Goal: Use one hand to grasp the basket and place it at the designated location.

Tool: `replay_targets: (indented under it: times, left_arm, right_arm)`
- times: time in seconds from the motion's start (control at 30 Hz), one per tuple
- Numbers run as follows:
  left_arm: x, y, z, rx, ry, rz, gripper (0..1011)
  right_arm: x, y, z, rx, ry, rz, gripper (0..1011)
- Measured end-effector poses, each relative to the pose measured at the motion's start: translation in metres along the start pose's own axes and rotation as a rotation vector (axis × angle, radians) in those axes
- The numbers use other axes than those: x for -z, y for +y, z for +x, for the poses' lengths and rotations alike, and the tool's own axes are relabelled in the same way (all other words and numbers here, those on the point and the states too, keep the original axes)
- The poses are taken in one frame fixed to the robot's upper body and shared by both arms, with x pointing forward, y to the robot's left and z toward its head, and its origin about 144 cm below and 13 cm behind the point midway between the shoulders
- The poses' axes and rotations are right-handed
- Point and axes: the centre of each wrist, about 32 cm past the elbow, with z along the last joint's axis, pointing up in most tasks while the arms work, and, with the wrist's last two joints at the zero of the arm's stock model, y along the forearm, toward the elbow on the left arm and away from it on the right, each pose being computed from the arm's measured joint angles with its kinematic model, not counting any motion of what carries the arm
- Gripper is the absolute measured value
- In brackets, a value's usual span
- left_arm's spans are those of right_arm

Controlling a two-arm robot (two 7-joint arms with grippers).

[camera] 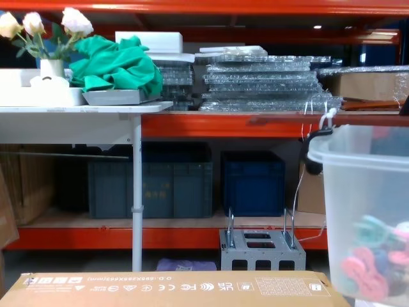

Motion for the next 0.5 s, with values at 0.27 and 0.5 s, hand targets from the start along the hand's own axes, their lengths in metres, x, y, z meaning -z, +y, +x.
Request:
replay_targets:
  times: [0.27, 0.5]
  left_arm:
    - [0.0, 0.0, 0.0, 0.0, 0.0, 0.0, 0]
    - [0.0, 0.0, 0.0, 0.0, 0.0, 0.0, 0]
  right_arm:
    - [-0.016, 0.008, 0.006, 0.002, -0.116, 0.052, 237]
    - [-0.028, 0.015, 0.01, -0.007, -0.188, 0.088, 237]
